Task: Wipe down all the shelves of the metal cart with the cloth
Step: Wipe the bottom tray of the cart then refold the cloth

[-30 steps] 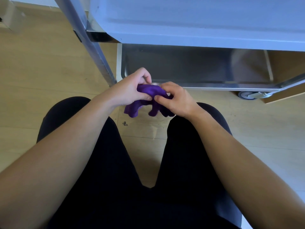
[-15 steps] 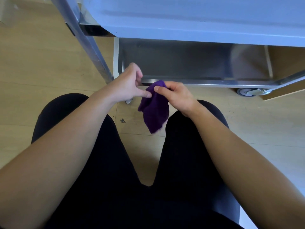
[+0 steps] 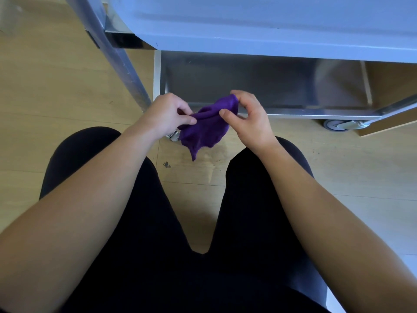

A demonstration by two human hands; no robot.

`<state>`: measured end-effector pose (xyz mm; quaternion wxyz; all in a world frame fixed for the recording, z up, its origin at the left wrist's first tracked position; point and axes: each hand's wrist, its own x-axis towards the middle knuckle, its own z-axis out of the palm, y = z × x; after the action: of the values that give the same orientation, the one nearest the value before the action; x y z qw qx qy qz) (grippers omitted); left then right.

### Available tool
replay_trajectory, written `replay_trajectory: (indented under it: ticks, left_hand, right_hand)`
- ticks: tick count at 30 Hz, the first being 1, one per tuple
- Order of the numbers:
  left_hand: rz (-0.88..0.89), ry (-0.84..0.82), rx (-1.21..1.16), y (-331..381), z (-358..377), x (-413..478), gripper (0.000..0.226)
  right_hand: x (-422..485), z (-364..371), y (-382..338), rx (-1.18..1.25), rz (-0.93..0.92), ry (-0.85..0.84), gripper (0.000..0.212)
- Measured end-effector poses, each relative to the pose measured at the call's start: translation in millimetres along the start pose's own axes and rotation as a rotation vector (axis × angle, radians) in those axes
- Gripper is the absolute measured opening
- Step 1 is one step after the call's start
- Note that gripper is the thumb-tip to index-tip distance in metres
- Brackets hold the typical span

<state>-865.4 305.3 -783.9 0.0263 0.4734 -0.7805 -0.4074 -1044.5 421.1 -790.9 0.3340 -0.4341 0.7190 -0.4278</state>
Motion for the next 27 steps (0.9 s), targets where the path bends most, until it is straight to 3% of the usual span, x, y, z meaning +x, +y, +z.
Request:
replay_trajectory:
  ticks: [2,6,10,18,23,25,27]
  left_hand:
    - [0.002,0.035,0.004,0.1,-2.5,-0.6,0.007]
    - [0.046,0.075,0.05,-1.5,-3.0,-1.3,0.007]
    - [0.118,0.068,0.065,0.2,-3.8,-6.7,0.004]
    - [0.127,0.067,0.032,3.5,-3.5,-7.3,0.01]
    - [0.107,0.042,-0.016,2.9,-2.4,-7.8,0.015]
    - [0.085,-0.005,-0.03,1.1,-3.7,-9.4,0.023]
    - [0.064,-0.065,-0.072,0.7,-7.7,-13.1,0.047]
  right_hand:
    - [0.6,0.2,1.0,-0.017,0.034,-0.031,0.025]
    - [-0.3,1.1,-3.3,-0.077,0.028,-0.032,0.013]
    - [-0.8,0.3,-6.0,0.01,-0.001,-0.044,0.015]
    - [-5.3,-3.4,-9.8,0.128,-0.018,-0.123,0.044]
    - [1.6,-4.3,0.7,0.167,0.178,-0.067,0.034]
    - [4.4,-3.3,3.6,0.141,0.237,-0.032,0.034]
    - [4.9,-1.5,3.4,0.092,0.251,-0.023,0.038]
